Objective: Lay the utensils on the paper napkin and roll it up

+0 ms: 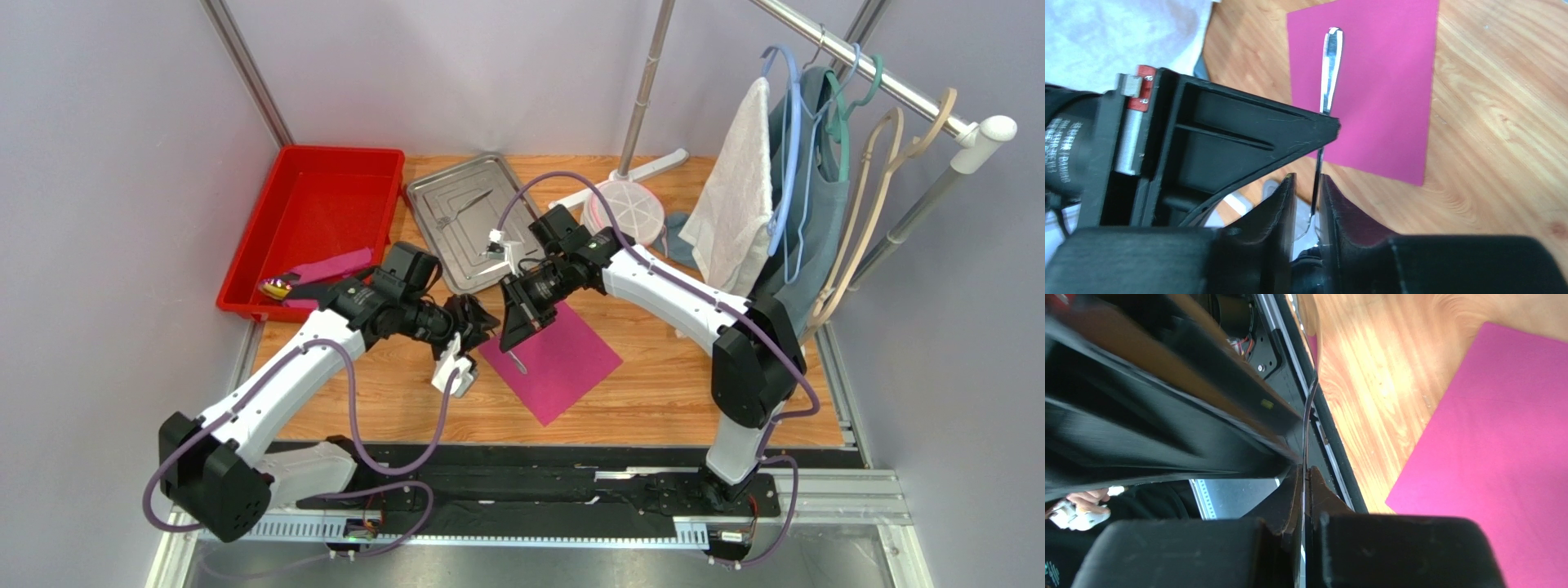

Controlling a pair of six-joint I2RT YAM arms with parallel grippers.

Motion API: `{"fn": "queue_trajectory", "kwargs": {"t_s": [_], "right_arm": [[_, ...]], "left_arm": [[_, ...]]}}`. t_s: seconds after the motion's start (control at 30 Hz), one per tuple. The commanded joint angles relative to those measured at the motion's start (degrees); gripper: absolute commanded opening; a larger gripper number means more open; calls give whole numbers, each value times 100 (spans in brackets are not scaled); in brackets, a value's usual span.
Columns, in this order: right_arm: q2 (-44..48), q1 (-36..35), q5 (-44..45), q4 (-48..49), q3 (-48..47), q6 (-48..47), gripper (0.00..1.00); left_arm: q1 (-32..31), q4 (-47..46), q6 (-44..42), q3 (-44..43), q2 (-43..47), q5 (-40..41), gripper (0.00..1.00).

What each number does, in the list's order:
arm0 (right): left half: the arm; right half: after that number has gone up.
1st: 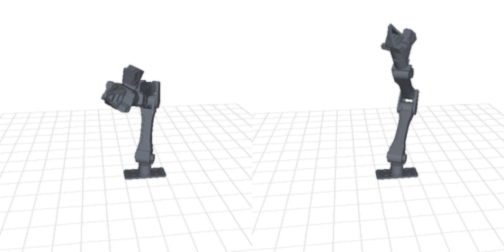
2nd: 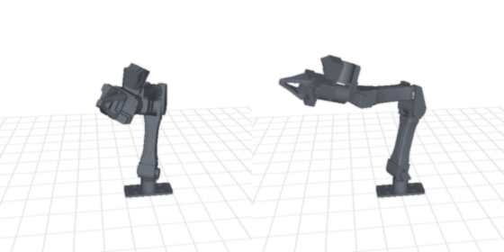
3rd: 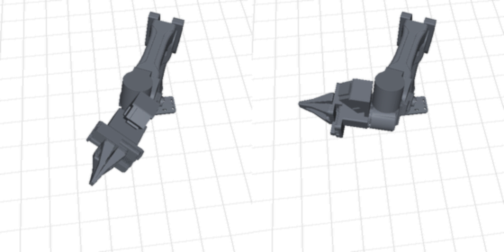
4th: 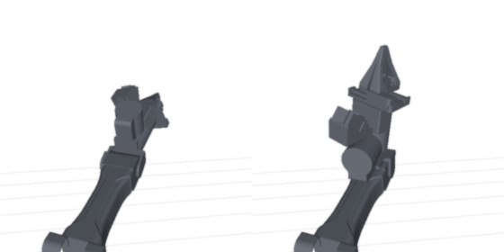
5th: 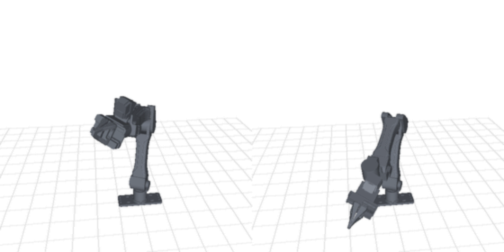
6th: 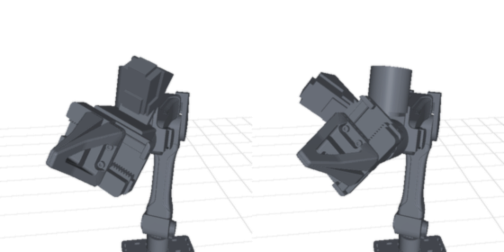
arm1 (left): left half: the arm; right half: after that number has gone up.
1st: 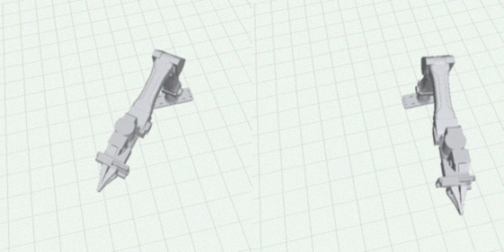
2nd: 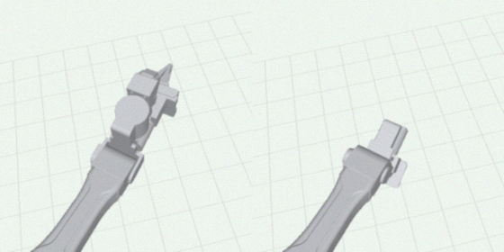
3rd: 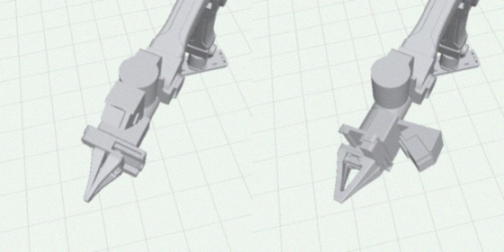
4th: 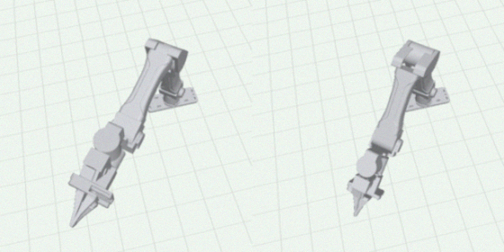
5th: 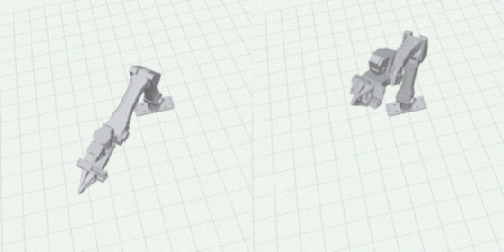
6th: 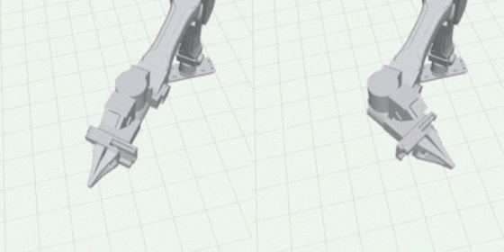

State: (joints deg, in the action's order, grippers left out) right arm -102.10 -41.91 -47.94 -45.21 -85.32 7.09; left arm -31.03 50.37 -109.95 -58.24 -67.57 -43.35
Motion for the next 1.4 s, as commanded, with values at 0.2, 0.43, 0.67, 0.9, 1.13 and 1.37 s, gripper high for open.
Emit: {"fn": "queue_trajectory", "kwargs": {"t_s": [0.2,0.43,0.67,0.9,1.13,1.37], "right_arm": [[1324,974,-584,1233,235,749,0],[1825,983,-857,2322,437,1786,0],[2019,974,-734,3211,542,2770,0],[2116,825,-690,3756,788,3131,0],[2133,605,-673,4055,859,3369,0],[2098,438,-664,4257,912,3466,0]], "left_arm": [[570,-2285,7640,-723,1395,178,70],[1283,-4277,13657,-566,1071,2,70],[1257,-7057,16679,671,1150,116,65],[1108,-7814,17236,1192,1281,714,58],[1028,-7972,17270,1403,1273,855,51],[897,-8016,17367,1411,1185,960,45]]}}
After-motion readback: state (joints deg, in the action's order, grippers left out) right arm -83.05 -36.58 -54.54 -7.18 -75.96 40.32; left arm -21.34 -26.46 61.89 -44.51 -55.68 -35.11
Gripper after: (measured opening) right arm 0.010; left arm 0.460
